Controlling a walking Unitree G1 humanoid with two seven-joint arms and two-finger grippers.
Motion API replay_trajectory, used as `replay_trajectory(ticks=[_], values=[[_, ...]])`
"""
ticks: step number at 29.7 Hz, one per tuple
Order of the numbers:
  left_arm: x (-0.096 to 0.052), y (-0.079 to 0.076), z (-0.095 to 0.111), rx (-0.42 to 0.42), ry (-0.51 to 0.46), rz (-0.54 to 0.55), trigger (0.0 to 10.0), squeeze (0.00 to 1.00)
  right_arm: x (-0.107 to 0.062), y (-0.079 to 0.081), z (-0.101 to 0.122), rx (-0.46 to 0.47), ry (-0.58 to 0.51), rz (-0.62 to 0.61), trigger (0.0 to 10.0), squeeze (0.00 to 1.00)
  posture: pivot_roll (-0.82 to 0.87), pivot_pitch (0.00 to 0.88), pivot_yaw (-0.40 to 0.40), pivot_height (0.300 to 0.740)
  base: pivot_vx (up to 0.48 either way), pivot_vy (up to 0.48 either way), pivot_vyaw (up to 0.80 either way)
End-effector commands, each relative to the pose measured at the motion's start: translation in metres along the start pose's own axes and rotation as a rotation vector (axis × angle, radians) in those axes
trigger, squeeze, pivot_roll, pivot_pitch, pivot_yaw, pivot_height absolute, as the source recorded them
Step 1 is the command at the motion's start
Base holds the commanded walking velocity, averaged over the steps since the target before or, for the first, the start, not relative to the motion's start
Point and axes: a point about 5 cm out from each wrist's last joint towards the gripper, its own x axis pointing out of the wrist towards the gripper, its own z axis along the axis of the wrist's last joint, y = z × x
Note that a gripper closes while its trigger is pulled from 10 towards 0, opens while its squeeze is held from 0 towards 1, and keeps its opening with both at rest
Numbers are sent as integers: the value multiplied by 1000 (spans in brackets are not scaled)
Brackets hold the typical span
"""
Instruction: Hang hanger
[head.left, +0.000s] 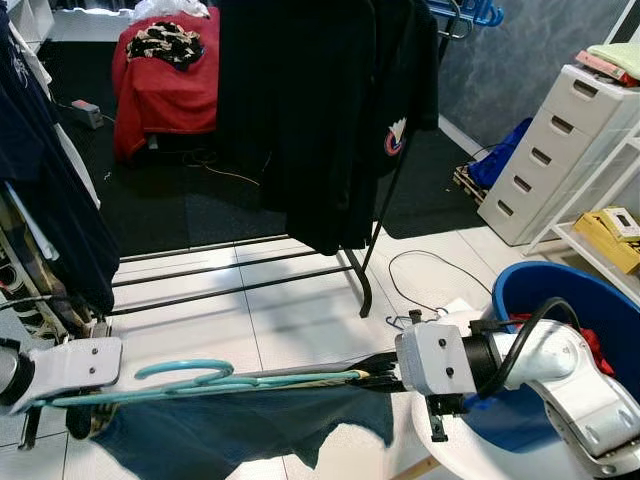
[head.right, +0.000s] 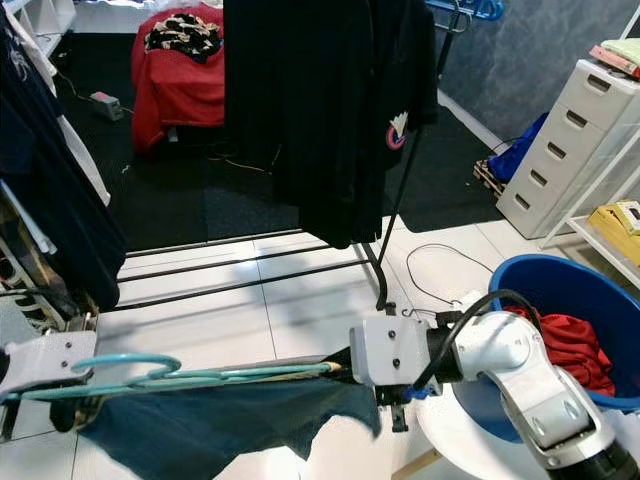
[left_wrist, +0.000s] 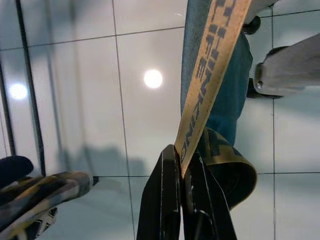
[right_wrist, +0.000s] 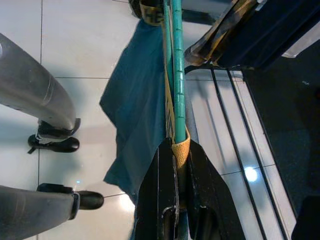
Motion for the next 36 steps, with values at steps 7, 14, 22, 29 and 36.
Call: replay_trajectory(ticks=[7, 14, 22, 29, 36], values=[[-13, -1, -13, -19, 64, -13, 10000, 0, -5, 6, -5, -14, 43, 36, 10000, 0, -60, 236, -41, 740, 0, 0, 0], [-15, 7, -13, -4, 79, 5, 10000, 0, -9, 28, -10, 25, 81, 180, 10000, 0, -70, 238, -48, 740, 0, 0, 0], [-19, 10, -11, 16, 90, -15, 10000, 0, -12, 42, -26, 24, 150, 206, 10000, 0, -66, 244, -44, 740, 0, 0, 0], [-17, -1, -17, 6, 102, -59, 10000, 0, -12, 9, -17, -41, 112, 33, 10000, 0, -66, 247, -45, 740, 0, 0, 0], [-17, -5, -20, 0, 105, -78, 10000, 0, -15, 2, -21, -65, 142, 3, 10000, 0, -64, 250, -44, 740, 0, 0, 0]])
